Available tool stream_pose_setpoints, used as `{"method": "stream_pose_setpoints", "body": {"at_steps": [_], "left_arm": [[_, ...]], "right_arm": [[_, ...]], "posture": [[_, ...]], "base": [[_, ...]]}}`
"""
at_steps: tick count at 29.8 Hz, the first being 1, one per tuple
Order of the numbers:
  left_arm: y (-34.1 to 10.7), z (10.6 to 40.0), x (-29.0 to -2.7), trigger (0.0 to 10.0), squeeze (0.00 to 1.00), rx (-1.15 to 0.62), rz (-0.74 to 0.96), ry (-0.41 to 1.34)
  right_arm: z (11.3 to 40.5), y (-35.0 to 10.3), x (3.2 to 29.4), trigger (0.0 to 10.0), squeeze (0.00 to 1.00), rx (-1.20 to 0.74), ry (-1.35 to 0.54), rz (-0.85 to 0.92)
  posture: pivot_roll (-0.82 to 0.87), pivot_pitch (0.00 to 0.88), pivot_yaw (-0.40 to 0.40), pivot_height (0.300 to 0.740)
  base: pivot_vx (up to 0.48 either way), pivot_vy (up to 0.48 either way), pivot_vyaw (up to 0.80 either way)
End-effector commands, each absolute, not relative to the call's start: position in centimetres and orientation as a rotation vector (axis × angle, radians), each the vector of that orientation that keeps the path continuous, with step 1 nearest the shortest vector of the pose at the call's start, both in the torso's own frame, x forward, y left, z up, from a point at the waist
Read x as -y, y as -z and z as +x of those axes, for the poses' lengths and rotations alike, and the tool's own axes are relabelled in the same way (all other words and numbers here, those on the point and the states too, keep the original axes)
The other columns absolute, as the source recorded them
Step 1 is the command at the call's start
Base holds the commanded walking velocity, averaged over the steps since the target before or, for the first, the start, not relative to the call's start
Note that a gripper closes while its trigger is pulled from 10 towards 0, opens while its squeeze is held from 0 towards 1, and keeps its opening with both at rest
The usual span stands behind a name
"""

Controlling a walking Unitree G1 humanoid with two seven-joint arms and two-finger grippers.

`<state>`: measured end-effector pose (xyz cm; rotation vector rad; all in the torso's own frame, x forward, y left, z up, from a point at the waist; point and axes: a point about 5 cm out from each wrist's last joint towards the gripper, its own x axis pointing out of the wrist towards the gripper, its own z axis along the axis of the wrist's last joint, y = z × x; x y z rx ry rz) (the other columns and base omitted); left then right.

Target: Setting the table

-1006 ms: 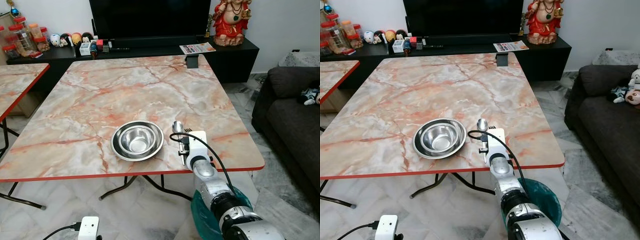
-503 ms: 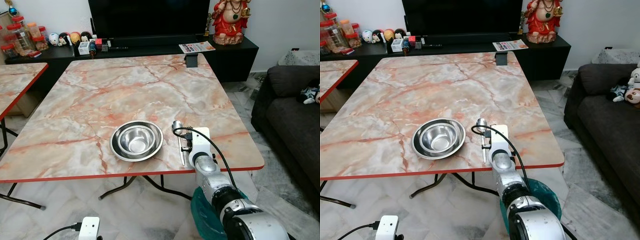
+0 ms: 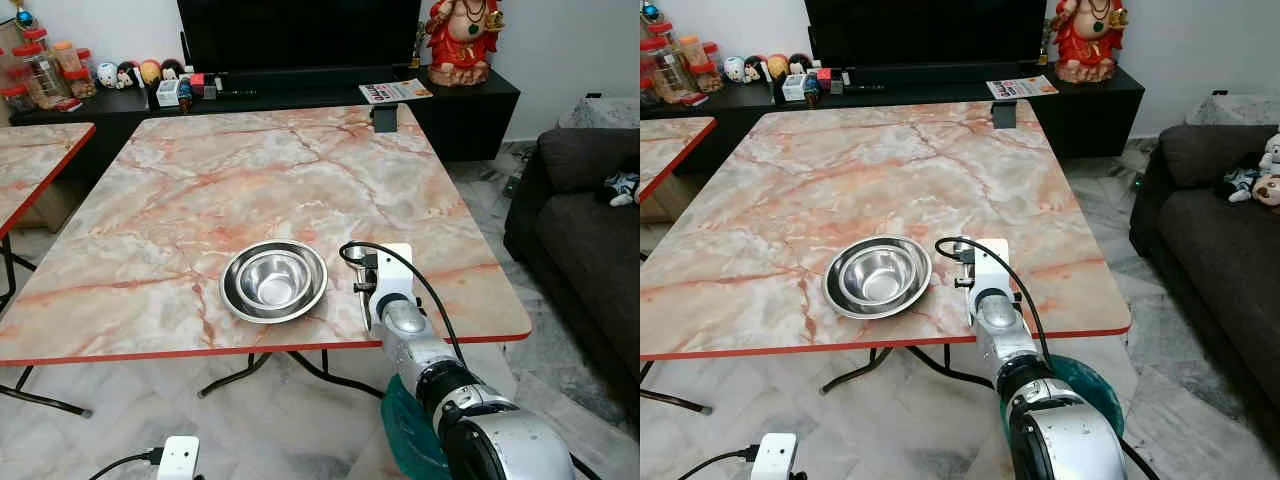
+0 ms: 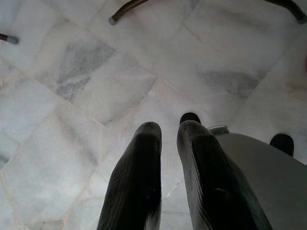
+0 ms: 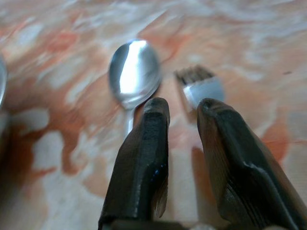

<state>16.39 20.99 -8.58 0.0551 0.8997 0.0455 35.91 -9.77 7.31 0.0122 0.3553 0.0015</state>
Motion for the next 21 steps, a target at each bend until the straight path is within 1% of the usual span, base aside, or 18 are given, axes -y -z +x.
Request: {"method": "stream_pose_setpoints", "body": {"at_steps": [1,7,15,21], "left_arm": [[8.7,15.9,-21.4,10.0,0.00,-0.918,0.061,-0.054],[8.7,15.9,-21.3,10.0,0.00,-0.921,0.063,-0.045],[8.6,16.3,-21.2,10.0,0.00,-0.916,0.068,-0.034],[8.6,16.4,-21.1,10.0,0.00,-0.914,0.069,-0.029]], "right_arm": [[36.3,-8.2,9.9,10.0,0.00,-0.303,0.015,0.025],[35.7,-7.8,10.3,10.0,0.00,-0.269,0.017,0.001],[33.6,-7.2,10.5,10.0,0.00,-0.196,-0.056,-0.038],[32.4,-7.3,10.9,10.0,0.00,-0.160,-0.066,-0.054]], "posture": [[0.05,0.008,0.045,0.740],[0.03,0.013,0.048,0.740],[0.01,0.013,0.050,0.740],[0.01,0.013,0.052,0.740]], "base": [[0.000,0.000,0.00],[0.000,0.000,0.00],[0.000,0.000,0.00],[0.000,0.000,0.00]]}}
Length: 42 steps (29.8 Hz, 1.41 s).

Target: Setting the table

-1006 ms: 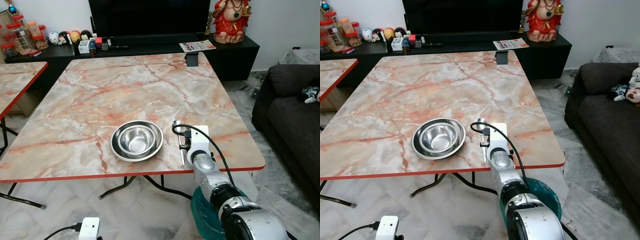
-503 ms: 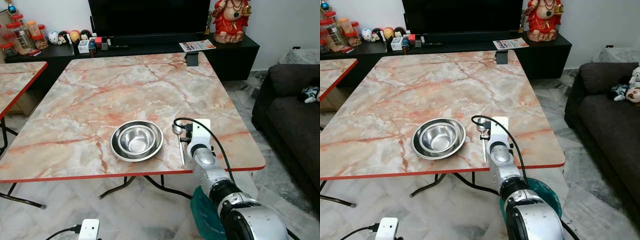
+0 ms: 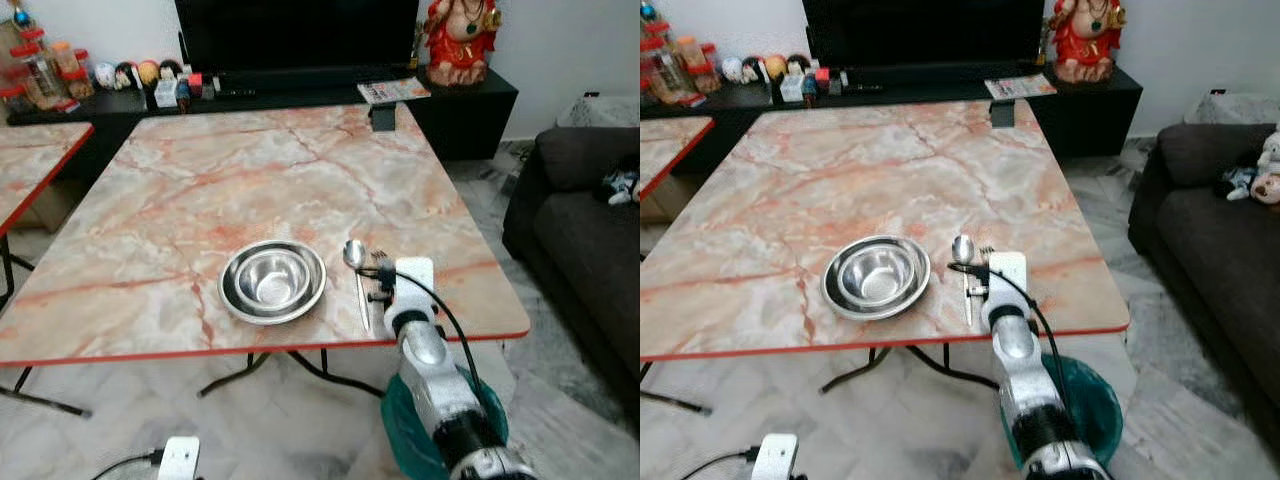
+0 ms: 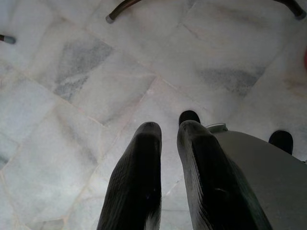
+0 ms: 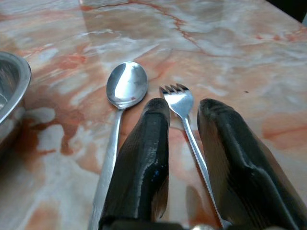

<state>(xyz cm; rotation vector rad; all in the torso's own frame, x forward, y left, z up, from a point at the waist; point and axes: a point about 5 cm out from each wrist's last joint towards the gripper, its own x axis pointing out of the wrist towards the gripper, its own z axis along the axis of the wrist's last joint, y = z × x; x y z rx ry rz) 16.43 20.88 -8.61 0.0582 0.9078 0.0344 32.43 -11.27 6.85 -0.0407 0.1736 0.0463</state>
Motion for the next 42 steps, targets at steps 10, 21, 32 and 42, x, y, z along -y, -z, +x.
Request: {"method": "stream_pose_setpoints", "body": {"at_steps": [10,21,32,42], "left_arm": [[8.6,16.4,-21.3,10.0,0.00,-0.916,0.074,-0.028],[8.4,16.6,-21.4,10.0,0.00,-0.911,0.080,-0.023],[8.5,16.5,-21.4,10.0,0.00,-0.914,0.083,-0.018],[8.5,16.5,-21.4,10.0,0.00,-0.913,0.084,-0.017]], "right_arm": [[30.5,-6.1,11.3,10.0,0.00,-0.217,-0.056,-0.043],[30.0,-5.9,11.3,10.0,0.00,-0.261,-0.055,-0.022],[29.7,-5.2,11.4,10.0,0.00,-0.304,-0.043,-0.006],[29.7,-5.1,11.3,10.0,0.00,-0.310,-0.040,0.004]], "posture": [[0.01,0.014,0.057,0.740],[0.01,0.013,0.058,0.740],[0.01,0.015,0.060,0.740],[0.01,0.015,0.060,0.740]], "base": [[0.000,0.000,0.00],[0.000,0.000,0.00],[0.000,0.000,0.00],[0.000,0.000,0.00]]}}
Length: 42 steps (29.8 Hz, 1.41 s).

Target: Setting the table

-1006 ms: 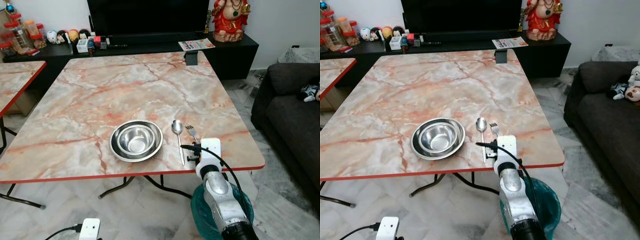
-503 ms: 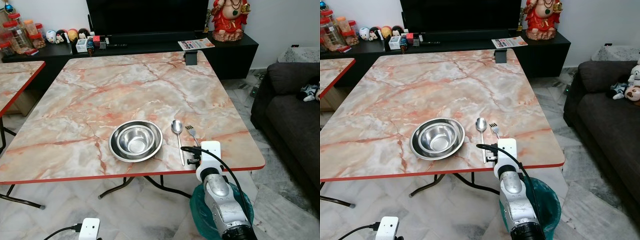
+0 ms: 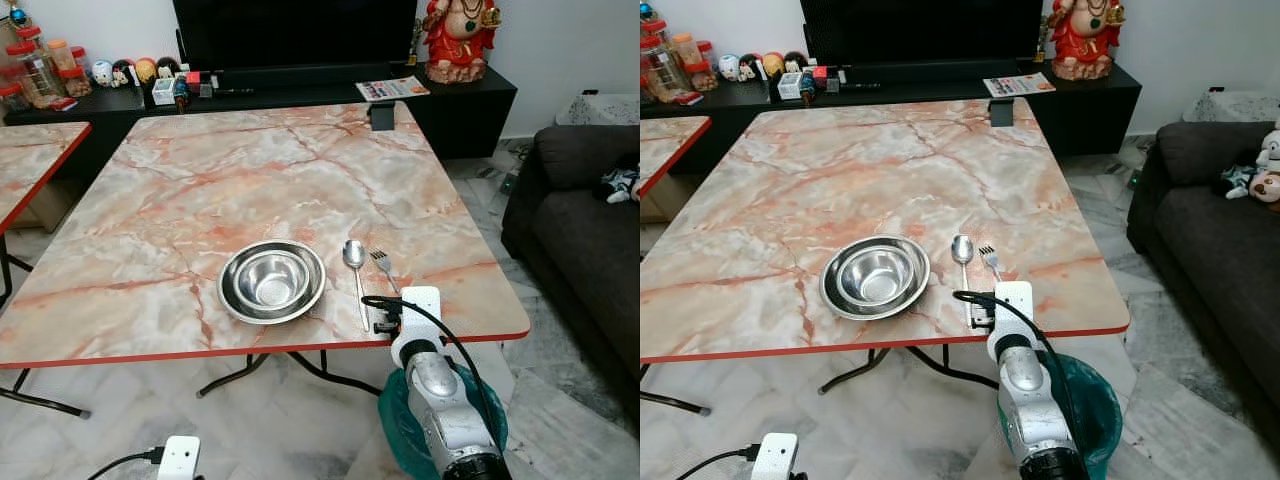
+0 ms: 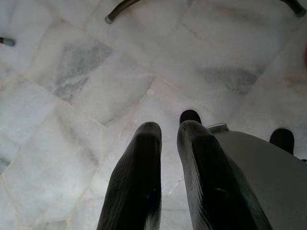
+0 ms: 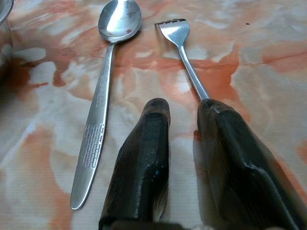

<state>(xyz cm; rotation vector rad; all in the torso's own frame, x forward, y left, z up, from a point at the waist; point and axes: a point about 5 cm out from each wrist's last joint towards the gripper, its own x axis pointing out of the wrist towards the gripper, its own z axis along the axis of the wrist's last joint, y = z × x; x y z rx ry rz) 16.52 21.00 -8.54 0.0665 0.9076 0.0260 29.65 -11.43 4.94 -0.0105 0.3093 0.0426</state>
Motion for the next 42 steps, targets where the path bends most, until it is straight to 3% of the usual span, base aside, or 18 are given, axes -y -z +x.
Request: {"method": "stream_pose_setpoints", "body": {"at_steps": [1,42], "left_arm": [[8.5,16.5,-21.4,10.0,0.00,-0.913,0.084,-0.017],[8.5,16.4,-21.4,10.0,0.00,-0.921,0.089,-0.004]], "right_arm": [[29.7,-5.1,11.3,10.0,0.00,-0.311,-0.040,0.004],[31.1,-5.5,10.3,10.0,0.00,-0.339,-0.028,0.076]], "posture": [[0.01,0.015,0.060,0.740],[0.02,0.017,0.058,0.740]], "base": [[0.000,0.000,0.00],[0.000,0.000,0.00]]}}
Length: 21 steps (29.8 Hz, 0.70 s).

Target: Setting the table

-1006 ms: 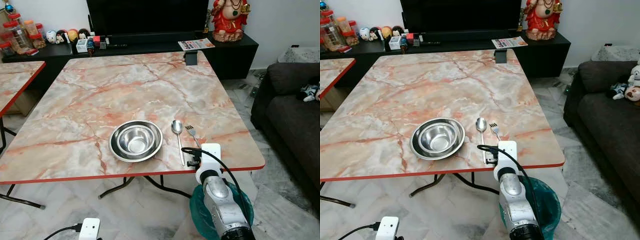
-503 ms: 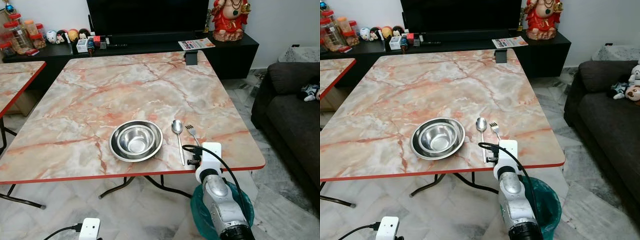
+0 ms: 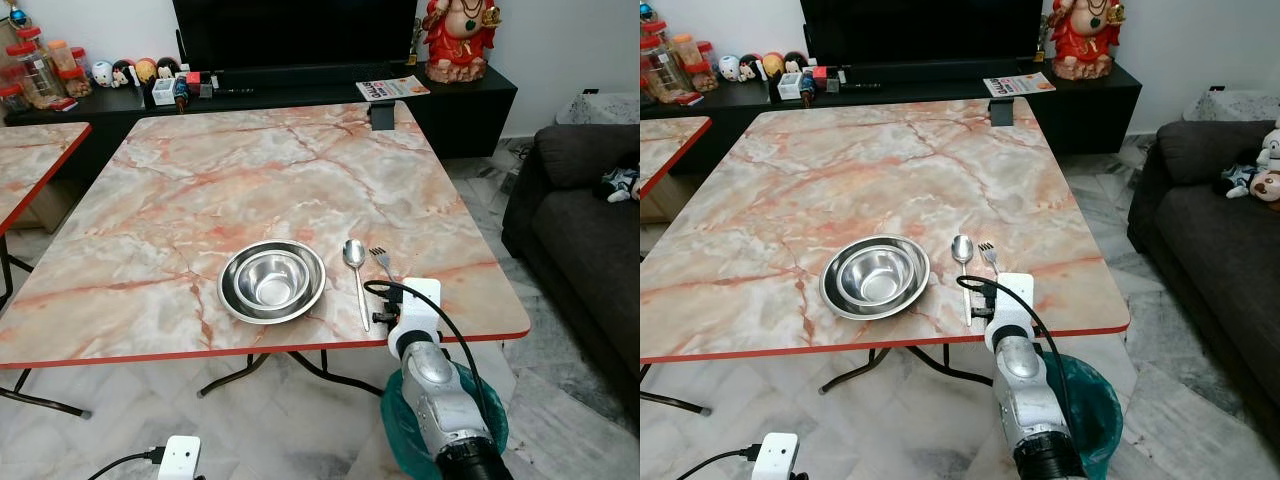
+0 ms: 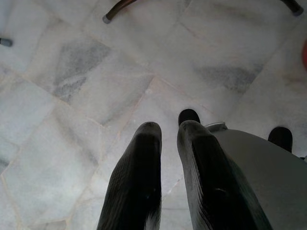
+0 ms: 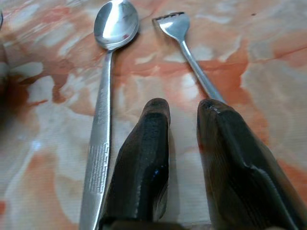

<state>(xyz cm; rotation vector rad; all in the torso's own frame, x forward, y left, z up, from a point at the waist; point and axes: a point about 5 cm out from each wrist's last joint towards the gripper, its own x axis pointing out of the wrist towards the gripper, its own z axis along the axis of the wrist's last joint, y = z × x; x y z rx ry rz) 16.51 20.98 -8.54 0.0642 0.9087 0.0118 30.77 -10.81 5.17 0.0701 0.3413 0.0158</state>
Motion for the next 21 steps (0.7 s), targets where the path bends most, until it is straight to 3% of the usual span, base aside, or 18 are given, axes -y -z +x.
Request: {"method": "stream_pose_setpoints", "body": {"at_steps": [1,11,21], "left_arm": [[8.5,16.4,-21.4,10.0,0.00,-0.921,0.088,-0.004],[8.6,16.4,-21.3,10.0,0.00,-0.922,0.089,-0.002],[8.6,16.4,-21.2,10.0,0.00,-0.924,0.087,0.009]], "right_arm": [[31.2,-5.5,10.3,10.0,0.00,-0.338,-0.030,0.077],[31.6,-6.2,9.8,10.0,0.00,-0.307,-0.041,0.095],[29.9,-5.5,12.0,10.0,0.00,-0.289,0.020,0.046]], "posture": [[0.02,0.017,0.058,0.740],[0.02,0.018,0.057,0.740],[0.01,0.022,0.060,0.740]], "base": [[0.000,0.000,0.00],[0.000,0.000,0.00],[0.000,0.000,0.00]]}}
